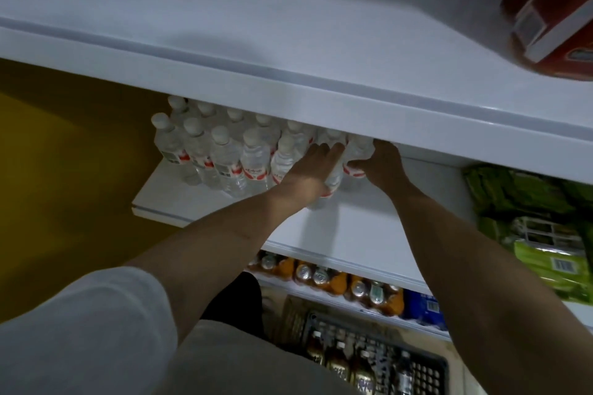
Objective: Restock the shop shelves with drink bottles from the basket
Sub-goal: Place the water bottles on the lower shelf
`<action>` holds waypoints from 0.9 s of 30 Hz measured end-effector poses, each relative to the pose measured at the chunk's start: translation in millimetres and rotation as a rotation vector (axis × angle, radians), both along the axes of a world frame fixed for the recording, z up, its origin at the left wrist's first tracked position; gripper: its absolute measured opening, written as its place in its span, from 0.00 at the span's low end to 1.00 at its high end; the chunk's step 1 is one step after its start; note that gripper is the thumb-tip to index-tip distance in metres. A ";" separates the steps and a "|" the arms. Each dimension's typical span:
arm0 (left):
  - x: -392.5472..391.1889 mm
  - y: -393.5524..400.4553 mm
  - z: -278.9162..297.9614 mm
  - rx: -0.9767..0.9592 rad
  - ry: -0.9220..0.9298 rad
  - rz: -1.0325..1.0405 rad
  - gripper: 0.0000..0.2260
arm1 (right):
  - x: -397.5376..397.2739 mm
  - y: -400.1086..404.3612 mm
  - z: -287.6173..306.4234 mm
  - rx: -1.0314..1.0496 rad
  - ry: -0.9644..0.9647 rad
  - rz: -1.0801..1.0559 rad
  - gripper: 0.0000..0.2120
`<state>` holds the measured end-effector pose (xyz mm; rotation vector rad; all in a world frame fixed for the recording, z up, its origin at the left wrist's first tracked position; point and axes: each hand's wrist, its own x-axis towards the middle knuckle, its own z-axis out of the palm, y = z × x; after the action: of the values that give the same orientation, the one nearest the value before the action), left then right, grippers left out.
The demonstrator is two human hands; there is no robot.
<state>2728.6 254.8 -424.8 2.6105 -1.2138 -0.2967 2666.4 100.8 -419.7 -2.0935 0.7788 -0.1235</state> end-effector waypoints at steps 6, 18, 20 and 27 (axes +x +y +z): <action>12.3 -5.5 0.4 0.006 -0.054 0.112 0.37 | 11.5 -1.6 -3.2 -0.022 0.112 -0.024 0.20; -8.1 -0.5 29.0 0.129 -0.171 0.040 0.40 | -15.3 2.6 16.0 -0.139 0.112 0.015 0.30; -21.7 -0.2 36.4 0.066 -0.200 0.016 0.38 | -31.1 4.7 25.0 -0.110 0.077 -0.012 0.31; -108.9 -3.7 63.9 0.047 -0.095 -0.016 0.25 | -116.8 16.0 45.5 -0.183 0.282 0.119 0.31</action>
<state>2619.7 251.0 -360.9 2.6843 -1.2735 -0.2094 2549.6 116.9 -374.3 -2.3570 0.8313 0.1755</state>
